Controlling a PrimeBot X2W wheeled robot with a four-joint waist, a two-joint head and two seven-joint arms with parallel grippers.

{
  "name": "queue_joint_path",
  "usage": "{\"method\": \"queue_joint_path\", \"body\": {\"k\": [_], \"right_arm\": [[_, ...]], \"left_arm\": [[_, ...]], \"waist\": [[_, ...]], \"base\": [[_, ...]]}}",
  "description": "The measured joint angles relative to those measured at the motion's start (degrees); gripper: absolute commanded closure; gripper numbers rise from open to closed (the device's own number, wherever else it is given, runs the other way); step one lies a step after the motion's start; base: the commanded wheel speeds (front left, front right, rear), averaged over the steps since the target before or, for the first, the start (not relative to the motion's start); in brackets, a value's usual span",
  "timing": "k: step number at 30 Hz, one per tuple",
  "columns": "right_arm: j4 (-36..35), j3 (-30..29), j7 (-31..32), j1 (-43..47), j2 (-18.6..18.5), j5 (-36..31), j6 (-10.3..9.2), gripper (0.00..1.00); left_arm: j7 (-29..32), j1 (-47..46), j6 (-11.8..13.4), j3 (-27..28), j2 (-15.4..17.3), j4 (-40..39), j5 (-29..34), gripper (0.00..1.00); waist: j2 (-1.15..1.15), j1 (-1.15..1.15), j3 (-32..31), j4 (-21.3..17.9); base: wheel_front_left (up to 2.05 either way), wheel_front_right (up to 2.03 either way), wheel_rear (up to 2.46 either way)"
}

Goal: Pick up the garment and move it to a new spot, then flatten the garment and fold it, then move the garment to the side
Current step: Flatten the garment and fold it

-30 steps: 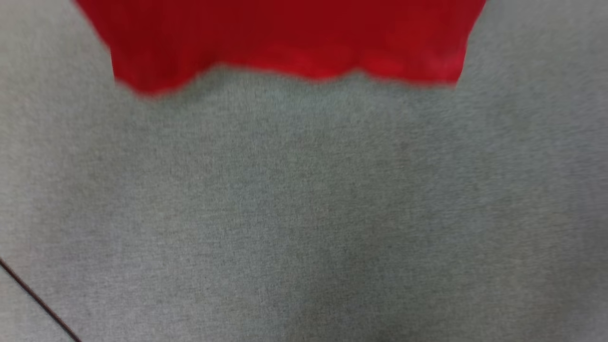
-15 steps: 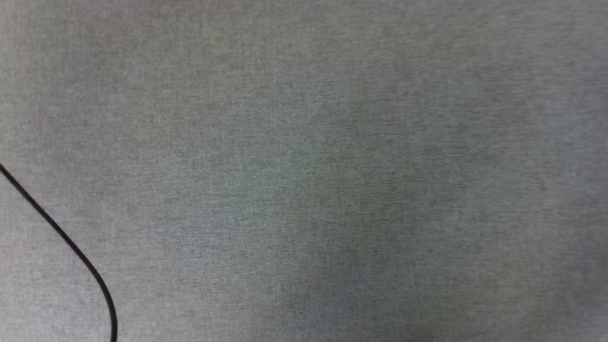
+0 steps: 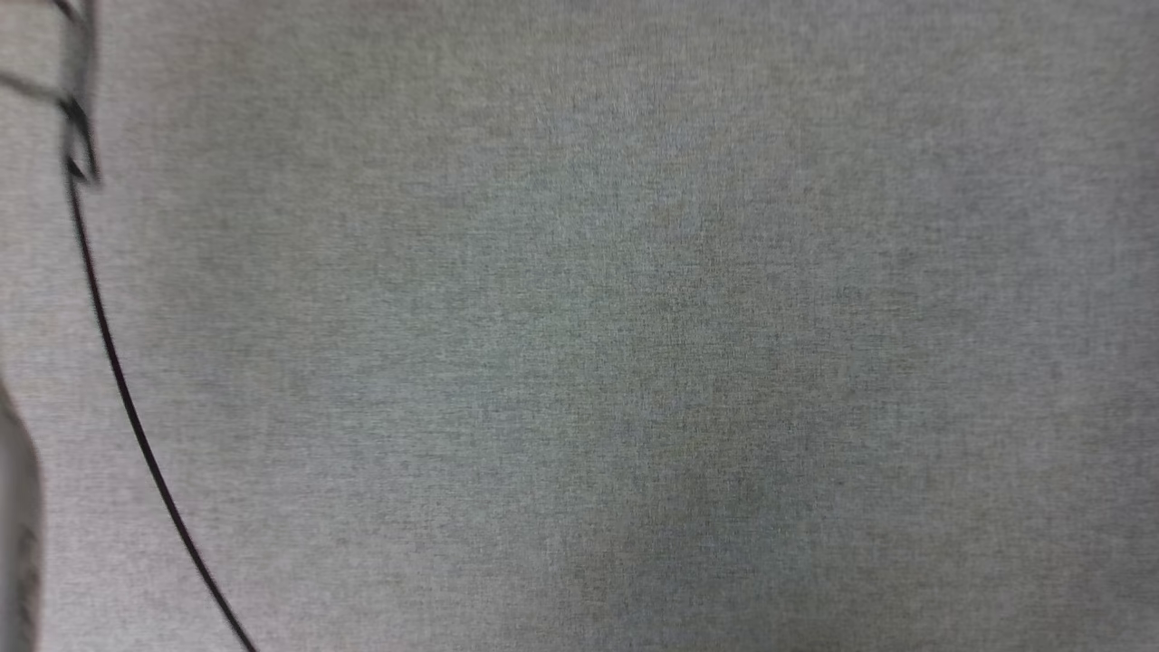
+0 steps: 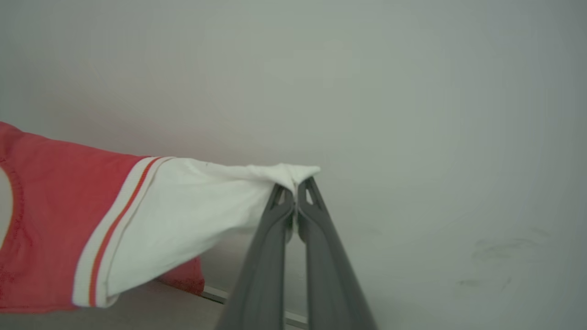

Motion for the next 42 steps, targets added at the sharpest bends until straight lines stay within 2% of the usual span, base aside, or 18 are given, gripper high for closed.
{"method": "queue_joint_path", "body": {"k": [9, 14, 20, 28, 35, 42], "right_arm": [[2.22, 0.67, -1.22, 19.04, -1.85, 2.38, 0.0, 1.0], [1.86, 1.12, 0.23, 28.57, -2.26, 4.3, 0.0, 1.0], [0.37, 0.56, 4.99, 38.44, -2.37, 7.5, 0.01, 1.0], [-4.19, -2.61, 10.36, 51.27, -3.48, 12.14, 0.05, 1.0], [-10.92, -5.19, 15.61, 62.75, -4.11, 15.05, 0.05, 1.0], [-18.2, -10.21, 22.75, 73.18, -4.47, 17.23, 0.05, 1.0]], "left_arm": [[-1.44, 20.31, 1.03, -2.71, -2.34, 1.49, -0.2, 1.0], [1.81, 31.38, 1.63, -2.82, -2.91, 1.46, -2.99, 1.0], [5.09, 42.81, 2.1, -2.82, -0.15, -0.47, -4.5, 1.0], [11.29, 57.0, 3.81, -2.25, 3.91, -8.61, -6.99, 1.0], [17.44, 70.53, 6.27, -2.18, 7.05, -17.9, -8.93, 1.0], [21.17, 81.33, 9.37, -1.68, 8.99, -26.93, -10.6, 1.0]], "waist": [[0.0, 0.0, -6.49, 0.8], [0.0, -0.01, -10.71, 0.97], [0.0, -0.02, -15.84, 0.69], [0.0, -0.03, -22.2, 0.08], [0.0, -0.03, -26.56, -0.55], [0.0, -0.02, -28.95, -1.3]], "base": [[0.0, 0.0, 0.0], [0.0, 0.0, 0.0], [0.0, 0.0, 0.0], [0.0, 0.0, 0.0], [0.0, 0.0, 0.0], [0.0, 0.0, 0.0]]}}
